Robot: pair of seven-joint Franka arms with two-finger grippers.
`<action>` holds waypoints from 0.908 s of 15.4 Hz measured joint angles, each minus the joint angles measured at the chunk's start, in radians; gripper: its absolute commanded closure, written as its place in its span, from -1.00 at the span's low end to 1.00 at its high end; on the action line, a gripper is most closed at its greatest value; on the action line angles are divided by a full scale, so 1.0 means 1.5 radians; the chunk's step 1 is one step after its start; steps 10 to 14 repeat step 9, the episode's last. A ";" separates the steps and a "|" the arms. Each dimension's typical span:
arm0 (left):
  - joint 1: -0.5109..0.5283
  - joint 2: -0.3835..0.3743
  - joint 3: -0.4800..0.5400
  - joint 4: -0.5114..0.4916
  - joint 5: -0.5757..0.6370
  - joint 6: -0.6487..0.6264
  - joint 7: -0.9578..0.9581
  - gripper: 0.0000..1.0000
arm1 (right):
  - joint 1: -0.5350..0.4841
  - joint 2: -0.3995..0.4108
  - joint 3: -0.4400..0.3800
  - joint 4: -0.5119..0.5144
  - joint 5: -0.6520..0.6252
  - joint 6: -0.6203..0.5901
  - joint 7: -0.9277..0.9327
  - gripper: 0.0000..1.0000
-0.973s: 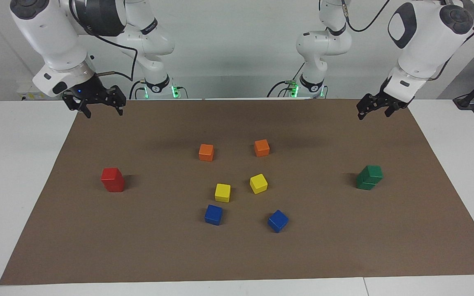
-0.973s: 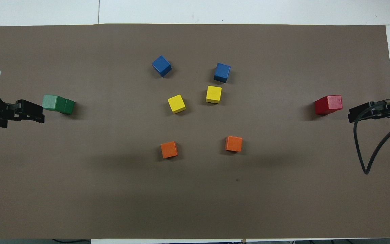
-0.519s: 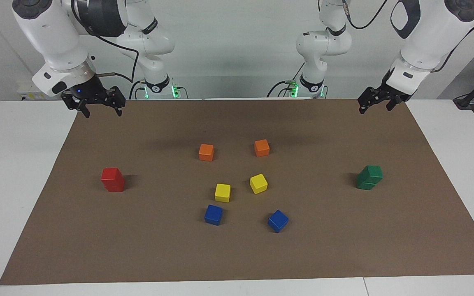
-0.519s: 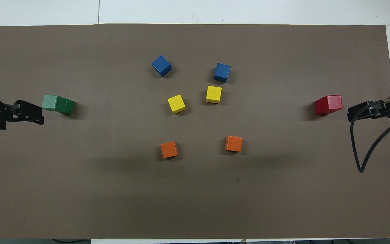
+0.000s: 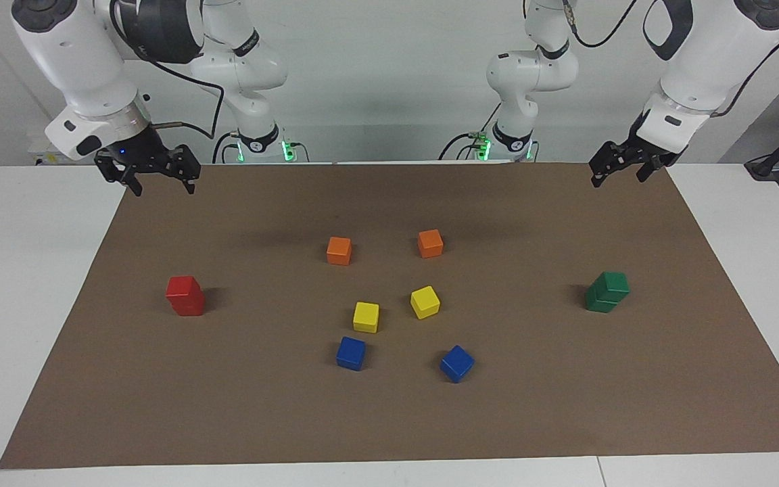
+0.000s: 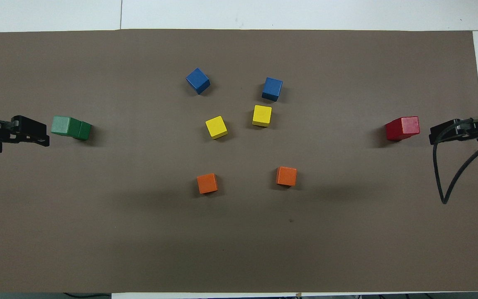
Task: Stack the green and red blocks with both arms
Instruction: 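Open both grippers and draw them back from the stacked cubes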
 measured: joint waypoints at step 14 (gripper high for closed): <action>0.000 0.001 0.001 -0.003 0.000 0.001 0.000 -1.00 | 0.003 0.006 0.000 0.001 0.000 0.001 0.000 -1.00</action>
